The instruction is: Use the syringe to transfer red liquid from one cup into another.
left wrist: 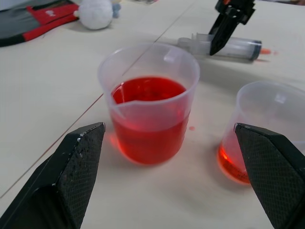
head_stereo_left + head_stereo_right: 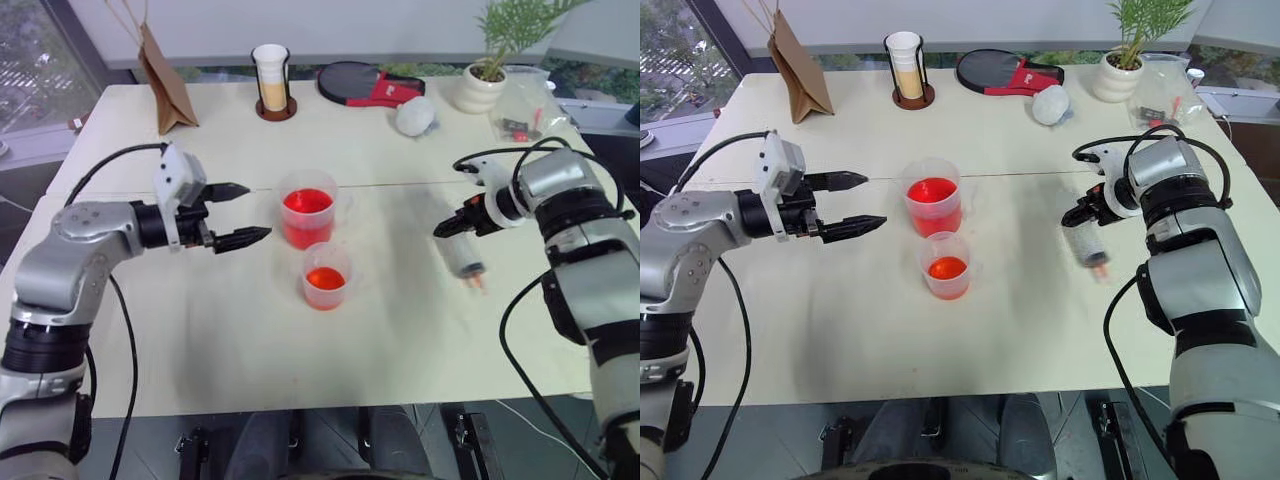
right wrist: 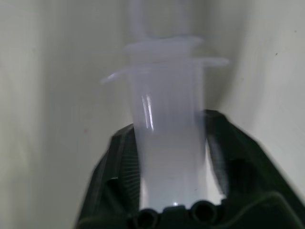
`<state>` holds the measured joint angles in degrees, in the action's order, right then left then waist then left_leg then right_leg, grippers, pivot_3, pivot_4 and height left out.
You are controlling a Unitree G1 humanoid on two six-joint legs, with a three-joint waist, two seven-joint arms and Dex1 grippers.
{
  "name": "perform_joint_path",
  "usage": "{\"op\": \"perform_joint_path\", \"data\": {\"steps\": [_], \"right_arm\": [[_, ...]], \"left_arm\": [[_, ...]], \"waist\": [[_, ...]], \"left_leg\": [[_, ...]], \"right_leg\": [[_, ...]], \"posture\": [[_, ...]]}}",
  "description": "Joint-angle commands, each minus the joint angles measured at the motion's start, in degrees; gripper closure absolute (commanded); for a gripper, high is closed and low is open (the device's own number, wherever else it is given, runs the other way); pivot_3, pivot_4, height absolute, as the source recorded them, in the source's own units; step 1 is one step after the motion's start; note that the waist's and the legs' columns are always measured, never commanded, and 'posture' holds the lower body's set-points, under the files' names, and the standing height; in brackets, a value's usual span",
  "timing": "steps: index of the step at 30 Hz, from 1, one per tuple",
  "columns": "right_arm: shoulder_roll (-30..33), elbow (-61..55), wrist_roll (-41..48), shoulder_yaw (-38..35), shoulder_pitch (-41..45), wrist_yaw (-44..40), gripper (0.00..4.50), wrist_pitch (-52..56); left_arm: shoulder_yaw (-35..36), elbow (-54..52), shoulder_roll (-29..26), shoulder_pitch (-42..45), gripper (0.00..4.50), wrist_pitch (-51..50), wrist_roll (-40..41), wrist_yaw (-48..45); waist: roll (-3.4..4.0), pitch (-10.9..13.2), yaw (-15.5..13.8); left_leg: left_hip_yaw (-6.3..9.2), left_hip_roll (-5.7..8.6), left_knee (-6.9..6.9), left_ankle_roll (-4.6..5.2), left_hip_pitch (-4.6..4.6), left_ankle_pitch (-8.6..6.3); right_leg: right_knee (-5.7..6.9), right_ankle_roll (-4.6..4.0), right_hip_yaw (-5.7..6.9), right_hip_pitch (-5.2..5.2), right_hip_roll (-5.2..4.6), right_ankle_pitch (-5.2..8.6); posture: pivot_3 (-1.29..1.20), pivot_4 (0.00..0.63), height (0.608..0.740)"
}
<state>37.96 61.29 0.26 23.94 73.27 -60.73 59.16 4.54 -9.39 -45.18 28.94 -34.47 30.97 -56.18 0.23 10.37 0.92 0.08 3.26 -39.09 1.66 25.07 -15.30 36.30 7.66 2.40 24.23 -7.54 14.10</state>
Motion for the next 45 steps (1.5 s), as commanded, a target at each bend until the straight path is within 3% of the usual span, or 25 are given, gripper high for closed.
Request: {"op": "perform_joint_path", "data": {"steps": [1, 4, 9, 11, 15, 20, 24, 31, 36, 45], "right_arm": [[-0.59, 0.8, -1.49, -1.26, 1.01, -0.09, 3.13, 0.85], [-0.07, -1.18, 0.18, -5.48, 3.24, -0.12, 3.13, -1.49], [-1.11, -13.57, 12.83, -23.8, 11.04, -1.9, 3.13, -18.18], [-3.23, -20.9, 16.0, -27.77, 8.94, -1.23, 3.13, -24.47], [-11.26, -32.6, 22.37, -31.82, 3.74, 0.72, 3.13, -26.81], [-20.89, -41.48, 25.59, -31.28, -4.63, 3.02, 3.13, -31.77], [-24.41, -42.45, 25.14, -29.62, -9.85, 3.44, 3.13, -34.99], [-27.51, -37.53, 23.31, -27.58, -12.45, 4.47, 3.13, -41.2], [-29.28, -35.29, 23.25, -26.94, -12.99, 5.18, 3.13, -42.63], [-30.58, -37.22, 23.72, -25.89, -14.48, 6.36, 3.13, -41.9]], "left_arm": [[2.24, -1.53, -0.65, 0.48, 0.0, 1.09, -0.02, 0.54], [2.51, -0.08, -0.9, 1.04, 0.0, 1.66, -0.51, 0.19], [2.77, 9.16, -2.48, 6.51, 0.0, 4.52, -2.32, -2.56], [1.98, 13.86, -2.68, 10.11, 0.0, 6.22, -3.44, -4.23], [-0.23, 22.97, -2.38, 17.64, 0.0, 10.05, -6.52, -7.68], [-2.22, 30.16, -1.86, 25.06, 0.0, 12.73, -9.08, -11.61], [-1.93, 31.34, -2.37, 28.3, 0.0, 11.75, -8.92, -13.58], [-0.4, 31.12, -1.12, 33.7, 0.0, 9.28, -6.57, -14.58], [-0.73, 38.33, 3.09, 41.12, 0.0, 12.31, -7.41, -14.58], [-2.14, 47.04, 8.14, 46.18, 0.0, 18.86, -10.57, -15.44]], "waist": [[0.0, 0.0, 0.03], [0.0, 0.0, 0.07], [0.38, 0.23, 0.37], [0.31, 0.2, 0.31], [-0.14, -0.07, 0.23], [-0.16, -0.04, -0.36], [-0.16, -0.04, -0.04], [-0.15, -0.03, 0.83], [-0.15, -0.03, 1.09], [-0.15, -0.03, 1.67]], "left_leg": [[0.0, 0.0, -0.02, 0.0, 0.0, 0.0], [0.0, 0.0, -0.02, 0.0, 0.0, 0.0], [-0.15, -0.02, 0.07, -0.08, 0.09, 0.05], [-0.15, -0.09, 0.2, -0.14, 0.12, 0.08], [0.15, -0.1, 0.26, -0.22, -0.02, 0.04], [0.15, -0.06, -0.1, -0.17, -0.04, 0.06], [0.28, -0.03, -0.07, -0.17, -0.03, 0.06], [0.28, -0.07, -0.03, -0.22, -0.03, 0.09], [0.32, -0.07, -0.05, -0.24, -0.03, 0.1], [0.31, -0.07, 0.01, -0.24, -0.03, 0.1]], "right_leg": [[0.0, 0.0, 0.0, -0.02, 0.0, 0.0], [0.05, 0.0, 0.0, 0.01, 0.0, 0.0], [0.12, 0.01, -0.02, 0.29, 0.0, -0.01], [0.27, 0.02, 0.01, 0.42, 0.08, -0.01], [0.73, 0.01, 0.18, 0.32, 0.2, 0.0], [0.77, 0.01, 0.08, 0.12, 0.15, -0.01], [0.85, 0.01, 0.05, 0.17, 0.15, -0.01], [0.85, 0.01, 0.05, 0.22, 0.2, -0.01], [0.87, 0.01, 0.05, 0.2, 0.22, -0.01], [0.87, 0.02, 0.05, 0.24, 0.22, -0.01]], "posture": [[0.0, 0.15, 0.74], [0.0, 0.15, 0.74], [0.0, 0.15, 0.74], [0.0, 0.15, 0.74], [0.0, 0.15, 0.74], [0.0, 0.15, 0.74], [0.0, 0.15, 0.74], [0.0, 0.15, 0.74], [0.0, 0.15, 0.74], [0.0, 0.15, 0.74]]}}
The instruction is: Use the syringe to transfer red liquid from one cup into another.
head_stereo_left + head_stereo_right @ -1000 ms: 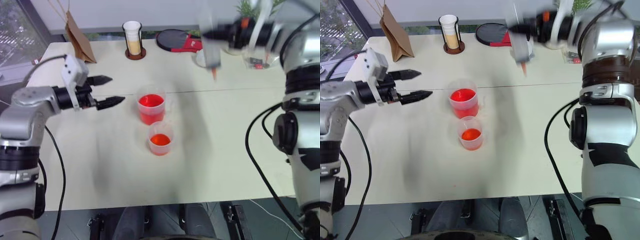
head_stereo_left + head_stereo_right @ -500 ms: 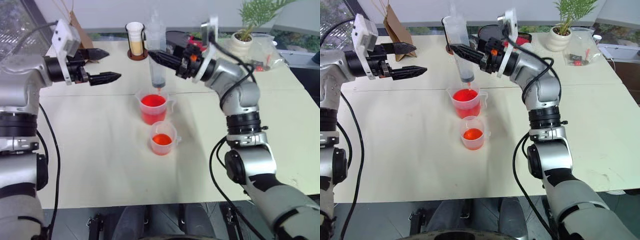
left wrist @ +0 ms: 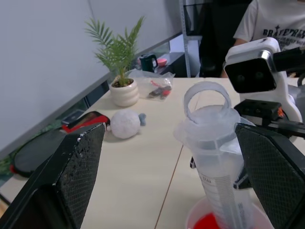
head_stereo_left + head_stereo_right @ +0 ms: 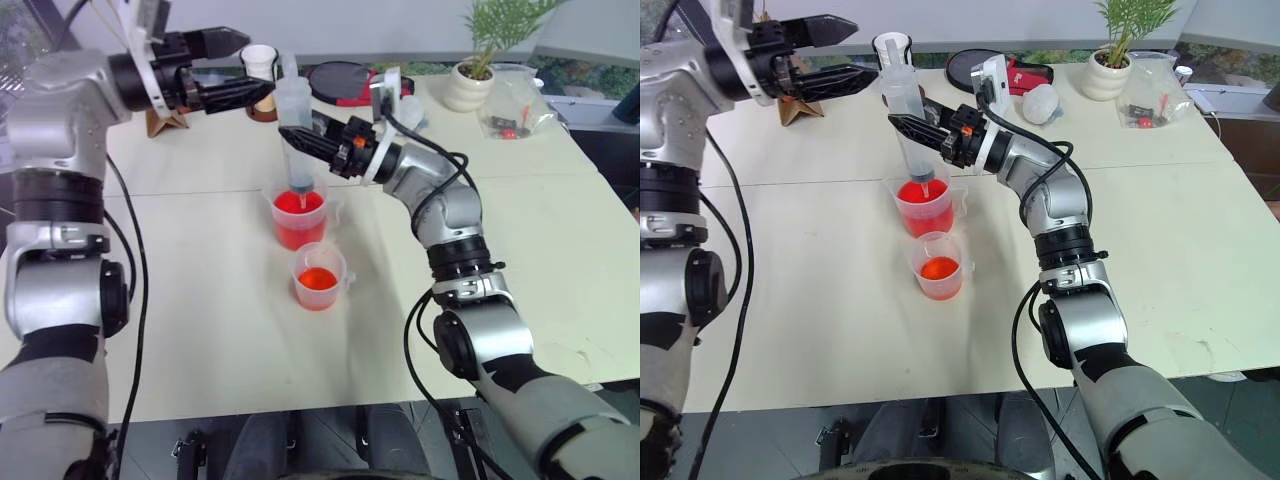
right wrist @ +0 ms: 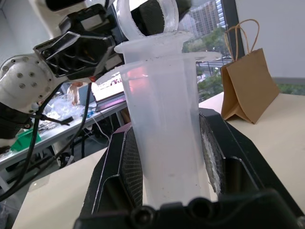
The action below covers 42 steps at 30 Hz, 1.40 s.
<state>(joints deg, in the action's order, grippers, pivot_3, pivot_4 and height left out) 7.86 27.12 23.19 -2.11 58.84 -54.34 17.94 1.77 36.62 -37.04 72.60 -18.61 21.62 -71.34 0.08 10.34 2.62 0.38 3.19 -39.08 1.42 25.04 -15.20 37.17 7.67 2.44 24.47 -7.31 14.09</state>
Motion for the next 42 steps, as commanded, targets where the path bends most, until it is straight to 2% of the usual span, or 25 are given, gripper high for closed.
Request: {"op": "perform_joint_path", "data": {"steps": [1, 8, 12, 17, 28, 42], "right_arm": [[-0.52, -3.54, 0.89, 0.33, -0.34, -0.09, 3.13, -0.52], [-0.85, -6.79, 0.87, 2.22, -2.58, -0.08, 3.13, 0.22], [-1.19, -6.95, 0.73, 2.82, -2.94, 0.15, 3.13, -0.08], [-2.43, -3.38, -0.44, 2.57, -2.64, 1.62, 3.13, -3.24], [-5.95, 3.75, -4.45, 4.43, -3.91, 2.4, 3.13, -12.31], [-6.55, 6.27, -6.82, 5.46, -6.0, 1.86, 3.13, -15.8]], "left_arm": [[0.54, 2.13, 0.47, 2.88, 0.0, 4.04, -1.79, -0.02], [1.03, 11.35, 3.36, 6.08, 0.0, 11.59, -4.9, 1.52], [1.61, 13.44, 4.81, 7.1, 1.28, 13.14, -4.8, 0.62], [2.09, 13.98, 5.72, 7.35, 3.83, 12.89, -4.71, -0.29], [2.94, 17.94, 5.1, 10.89, 3.83, 14.19, -5.19, -0.49], [5.15, 19.47, 4.3, 14.39, 3.83, 14.87, -4.22, 0.05]], "waist": [[0.0, 0.0, -0.06], [0.0, 0.0, -0.13], [0.0, 0.0, -0.14], [0.0, 0.0, -0.03], [0.0, 0.0, -0.04], [0.0, 0.0, -0.03]], "left_leg": [[0.0, 0.0, 0.0, 0.0, 0.0, 0.0], [0.0, 0.01, -0.01, 0.0, 0.0, 0.0], [0.0, 0.01, -0.01, 0.0, 0.0, 0.0], [-0.01, 0.01, -0.01, 0.0, 0.0, 0.0], [-0.01, 0.01, -0.01, 0.0, 0.0, 0.0], [-0.01, 0.01, -0.02, 0.0, 0.0, 0.0]], "right_leg": [[0.0, 0.0, 0.0, 0.0, 0.0, 0.0], [0.01, 0.0, 0.0, 0.0, 0.0, 0.0], [0.01, 0.0, 0.0, 0.0, -0.01, 0.0], [0.01, 0.0, -0.01, 0.01, -0.01, 0.0], [0.03, 0.0, -0.02, 0.01, -0.01, 0.0], [0.03, 0.0, -0.02, 0.01, -0.01, 0.0]], "posture": [[0.0, 0.15, 0.74], [0.0, 0.15, 0.74], [0.0, 0.15, 0.74], [0.0, 0.15, 0.74], [0.0, 0.15, 0.74], [0.0, 0.15, 0.74]]}}
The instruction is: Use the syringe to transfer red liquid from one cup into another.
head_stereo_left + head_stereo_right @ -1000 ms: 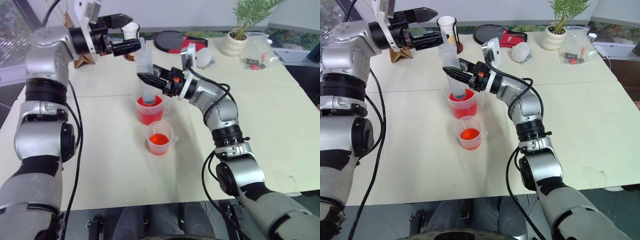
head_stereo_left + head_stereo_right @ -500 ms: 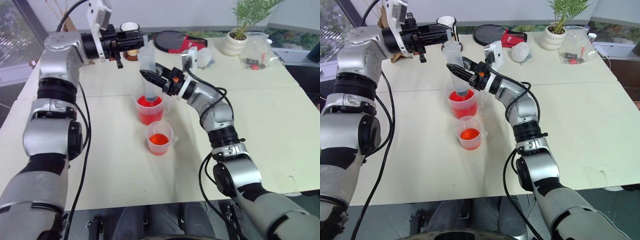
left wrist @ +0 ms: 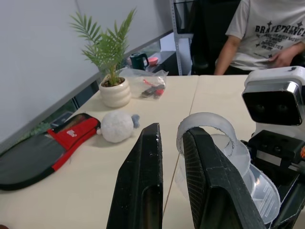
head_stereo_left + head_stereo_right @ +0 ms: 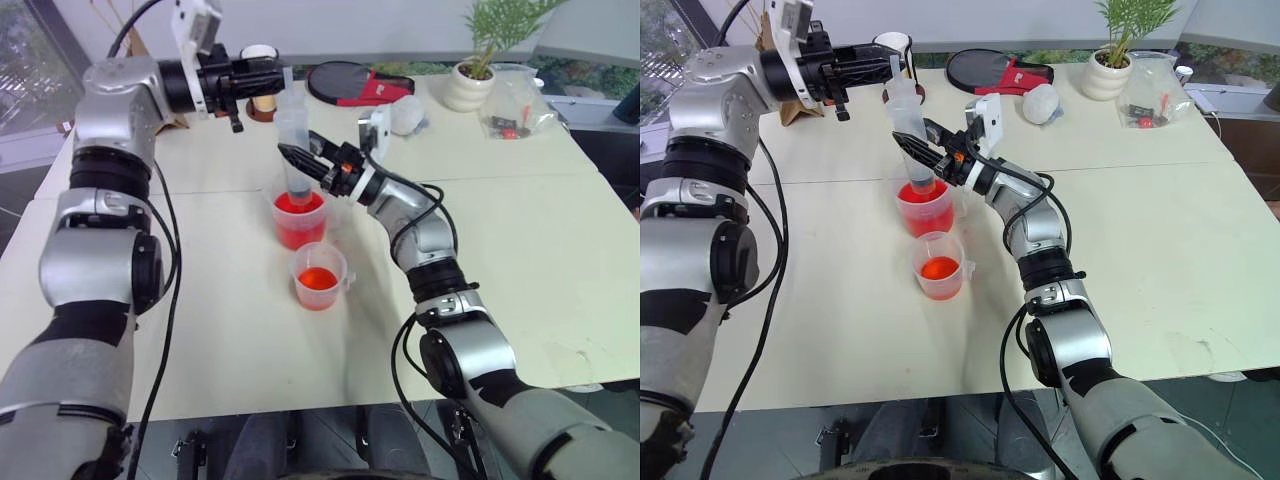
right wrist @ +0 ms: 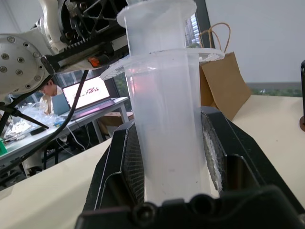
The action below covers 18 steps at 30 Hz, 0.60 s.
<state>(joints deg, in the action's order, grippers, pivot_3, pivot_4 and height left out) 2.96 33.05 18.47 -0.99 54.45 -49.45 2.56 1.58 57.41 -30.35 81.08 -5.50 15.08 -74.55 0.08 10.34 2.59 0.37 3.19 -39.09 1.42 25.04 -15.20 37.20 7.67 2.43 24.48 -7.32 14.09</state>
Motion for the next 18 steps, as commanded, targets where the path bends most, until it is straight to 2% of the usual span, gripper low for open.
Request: {"op": "perform_joint_path", "data": {"steps": [1, 6, 9, 13, 18], "right_arm": [[-1.67, 0.36, -2.12, 4.33, -1.63, -2.98, 3.13, -0.46], [-1.91, 0.25, -1.46, 2.93, -1.01, -1.4, 3.13, -0.61], [-1.62, -1.87, -0.12, 1.29, -0.08, 0.17, 3.13, 0.32], [-0.89, -5.01, 1.01, 0.08, 0.68, 1.73, 3.13, 1.49], [0.25, -7.25, 1.79, -0.73, 0.79, 2.67, 3.13, 2.79]], "left_arm": [[5.36, -1.32, -2.41, 6.01, 3.83, 1.87, 2.33, 3.25], [4.48, -2.14, -2.74, 5.1, 3.83, 1.0, 1.72, 2.11], [3.32, -3.71, -3.81, 3.23, 3.03, -1.26, 1.34, -0.2], [1.45, -9.68, -6.59, -2.96, 1.23, -7.62, 2.03, -6.26], [2.37, -15.94, -11.78, -11.08, 1.23, -14.43, 3.15, -7.85]], "waist": [[0.0, 0.0, 0.0], [0.0, 0.0, 0.04], [0.0, 0.0, 0.2], [0.01, 0.0, 0.48], [0.02, 0.0, 0.8]], "left_leg": [[0.0, 0.0, 0.0, 0.0, 0.0, 0.0], [0.0, 0.0, 0.0, 0.0, 0.0, 0.0], [0.0, 0.0, 0.01, 0.0, 0.0, 0.0], [0.01, -0.02, 0.06, 0.0, 0.0, 0.0], [0.02, -0.02, 0.02, -0.02, -0.01, 0.01]], "right_leg": [[0.0, 0.0, 0.0, 0.0, 0.0, 0.0], [0.0, 0.0, 0.0, 0.0, 0.0, 0.0], [0.0, 0.0, 0.0, 0.01, 0.0, 0.0], [0.03, 0.0, 0.0, 0.05, 0.01, 0.0], [0.05, 0.0, -0.04, 0.03, 0.01, 0.0]], "posture": [[0.0, 0.15, 0.74], [0.0, 0.15, 0.74], [0.0, 0.15, 0.74], [0.0, 0.15, 0.74], [0.0, 0.15, 0.74]]}}
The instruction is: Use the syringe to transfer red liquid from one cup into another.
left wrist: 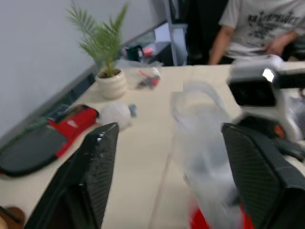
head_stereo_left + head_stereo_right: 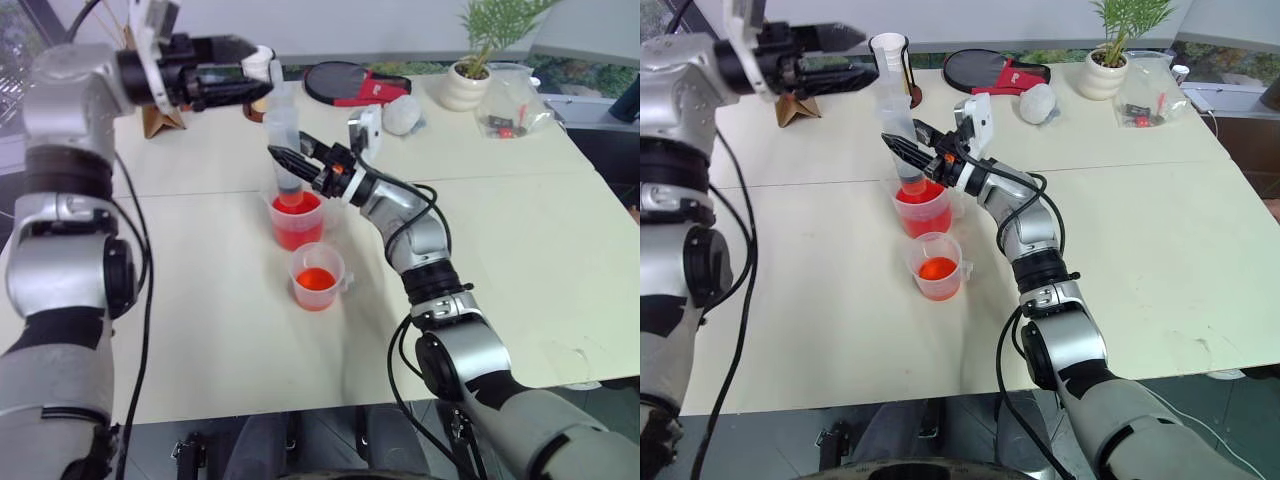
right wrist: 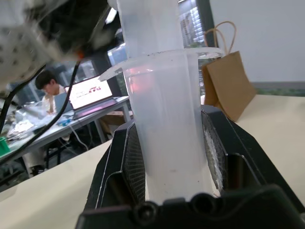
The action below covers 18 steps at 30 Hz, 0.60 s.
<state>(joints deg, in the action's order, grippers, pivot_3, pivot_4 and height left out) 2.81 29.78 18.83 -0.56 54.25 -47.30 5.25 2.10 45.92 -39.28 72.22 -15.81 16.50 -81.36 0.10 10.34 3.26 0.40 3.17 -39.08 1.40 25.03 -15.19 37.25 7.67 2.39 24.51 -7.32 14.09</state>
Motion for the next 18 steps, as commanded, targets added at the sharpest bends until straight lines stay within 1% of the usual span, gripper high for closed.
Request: {"op": "perform_joint_path", "data": {"steps": [1, 4, 7, 9, 12, 14, 18], "right_arm": [[0.64, -4.56, 1.66, -1.31, 1.09, 0.7, 3.13, 0.48], [1.15, -6.03, 2.67, -1.94, 1.49, 1.19, 3.13, 1.67], [2.1, -10.05, 4.98, -3.44, 2.97, 2.41, 3.13, 4.74], [2.7, -13.33, 7.04, -4.54, 3.64, 3.4, 3.13, 7.57], [4.99, -25.38, 15.72, -7.47, 3.41, 7.08, 3.13, 19.3], [6.74, -33.23, 20.4, -8.3, 1.23, 9.59, 3.13, 25.94], [9.91, -46.44, 29.25, -8.74, -6.54, 14.24, 3.13, 37.14]], "left_arm": [[2.78, -6.59, -4.09, -4.48, 1.23, -5.83, 2.48, -0.54], [5.54, -12.26, -5.38, -8.84, 1.23, -9.49, 4.56, 2.68], [9.1, -20.5, -4.54, -13.4, 1.23, -13.76, 8.14, 7.58], [9.86, -24.73, -3.88, -15.79, 1.23, -15.54, 9.53, 9.82], [10.13, -31.22, -2.5, -19.72, 1.23, -17.75, 11.44, 12.79], [10.32, -34.04, -1.66, -21.2, 1.23, -19.17, 12.9, 14.29], [9.58, -37.13, -0.97, -22.32, 1.23, -20.76, 14.65, 15.14]], "waist": [[0.0, 0.0, 0.12], [0.0, 0.0, 0.36], [0.0, 0.0, 0.11], [0.0, 0.01, -0.08], [0.01, 0.01, -0.81], [0.0, 0.01, -1.02], [-0.08, -0.05, -1.31]], "left_leg": [[0.0, -0.01, 0.0, -0.01, 0.0, 0.0], [0.04, -0.01, 0.02, -0.01, 0.0, 0.0], [0.13, 0.01, 0.01, -0.01, 0.0, 0.0], [0.14, 0.01, -0.01, -0.01, 0.0, 0.0], [0.13, 0.02, -0.02, -0.01, 0.0, 0.0], [0.16, 0.01, -0.01, -0.01, 0.0, 0.0], [0.16, 0.01, -0.02, -0.01, 0.0, -0.01]], "right_leg": [[0.01, 0.0, 0.0, 0.0, 0.01, 0.0], [0.01, 0.0, -0.01, 0.02, 0.0, 0.0], [0.01, 0.0, -0.02, -0.02, -0.01, 0.0], [0.0, 0.0, -0.05, -0.03, -0.02, 0.0], [0.0, 0.0, -0.06, -0.03, -0.02, 0.0], [0.01, -0.01, -0.07, -0.03, -0.03, 0.0], [-0.03, -0.01, -0.07, -0.08, -0.02, -0.01]], "posture": [[0.0, 0.15, 0.74], [0.0, 0.15, 0.74], [0.0, 0.15, 0.74], [0.0, 0.15, 0.74], [0.0, 0.15, 0.74], [0.0, 0.15, 0.74], [0.0, 0.15, 0.74]]}}
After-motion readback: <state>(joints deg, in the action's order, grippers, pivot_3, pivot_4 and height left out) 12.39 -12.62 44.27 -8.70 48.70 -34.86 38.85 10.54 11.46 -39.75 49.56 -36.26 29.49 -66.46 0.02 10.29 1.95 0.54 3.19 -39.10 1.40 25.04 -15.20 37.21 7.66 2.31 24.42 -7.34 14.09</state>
